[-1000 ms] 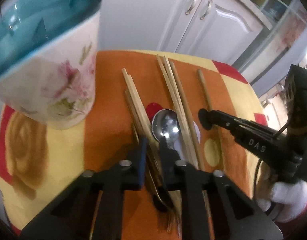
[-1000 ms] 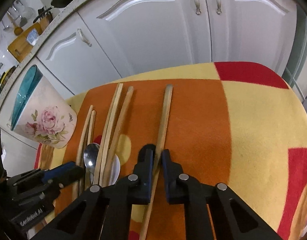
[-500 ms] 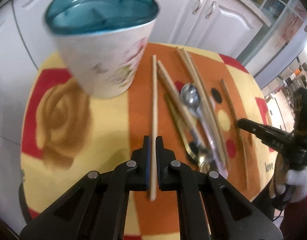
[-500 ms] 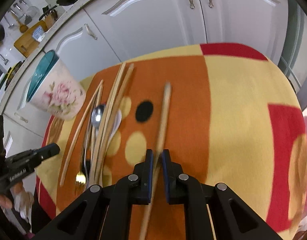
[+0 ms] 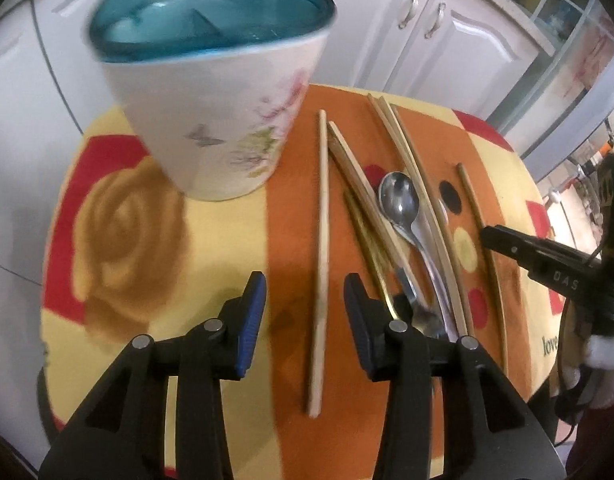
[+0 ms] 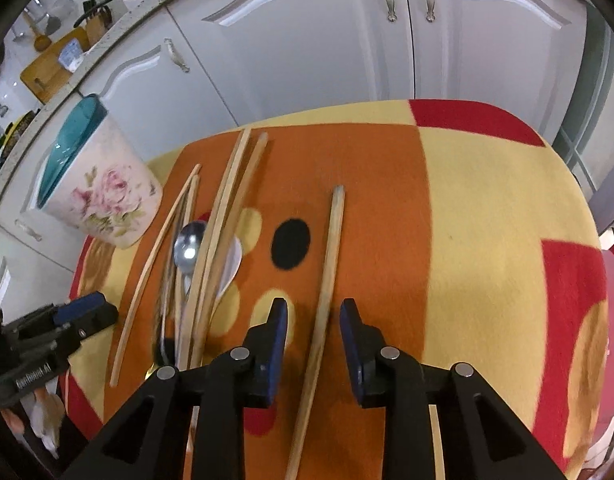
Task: Organize utensils
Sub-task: 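Lower the left gripper onto another wooden chopstick and close it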
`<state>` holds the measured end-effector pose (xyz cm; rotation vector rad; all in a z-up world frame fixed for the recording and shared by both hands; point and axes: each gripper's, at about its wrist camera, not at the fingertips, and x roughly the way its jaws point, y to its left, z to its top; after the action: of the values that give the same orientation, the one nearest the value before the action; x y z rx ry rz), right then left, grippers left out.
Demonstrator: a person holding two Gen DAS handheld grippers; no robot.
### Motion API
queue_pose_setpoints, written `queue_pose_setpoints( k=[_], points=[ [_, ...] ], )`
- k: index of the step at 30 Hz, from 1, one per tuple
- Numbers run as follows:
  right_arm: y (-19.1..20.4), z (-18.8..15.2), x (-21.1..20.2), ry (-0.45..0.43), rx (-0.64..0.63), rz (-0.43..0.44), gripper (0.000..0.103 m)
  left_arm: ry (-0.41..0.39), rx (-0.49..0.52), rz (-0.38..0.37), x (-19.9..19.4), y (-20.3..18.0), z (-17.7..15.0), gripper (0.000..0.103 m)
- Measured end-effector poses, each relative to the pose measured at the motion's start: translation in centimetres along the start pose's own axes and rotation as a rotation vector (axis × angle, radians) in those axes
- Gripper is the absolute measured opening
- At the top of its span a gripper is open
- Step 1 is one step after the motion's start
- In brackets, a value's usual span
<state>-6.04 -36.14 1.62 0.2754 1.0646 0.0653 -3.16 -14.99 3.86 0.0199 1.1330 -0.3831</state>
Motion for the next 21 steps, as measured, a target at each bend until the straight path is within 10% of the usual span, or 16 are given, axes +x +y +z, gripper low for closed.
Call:
queue_pose_setpoints(
  k=[3, 5, 16, 21],
  points=[
    [0.0, 0.4, 0.3, -0.009, 0.002, -0.011, 0.008, 0.007, 0.021, 0.064, 1.2, -0.3, 0.0, 0.032],
    [-0.3, 0.3, 0.0, -0.002, 0.017, 0.017, 0.008, -0.001, 0.052, 0.054, 1.1, -0.5, -0.1, 0.005],
    [-0.1, -4.7, -2.5, 0.085, 0.001, 0.058, 0.007, 0.137, 0.120, -0.005, -2.0, 1.3, -5.1, 0.004],
    [0.5, -3.3, -2.7, 0.051, -0.024, 0.038, 0.040, 0.117, 0.140, -0.034, -3.0, 0.8, -5.0, 0.009]
  ],
)
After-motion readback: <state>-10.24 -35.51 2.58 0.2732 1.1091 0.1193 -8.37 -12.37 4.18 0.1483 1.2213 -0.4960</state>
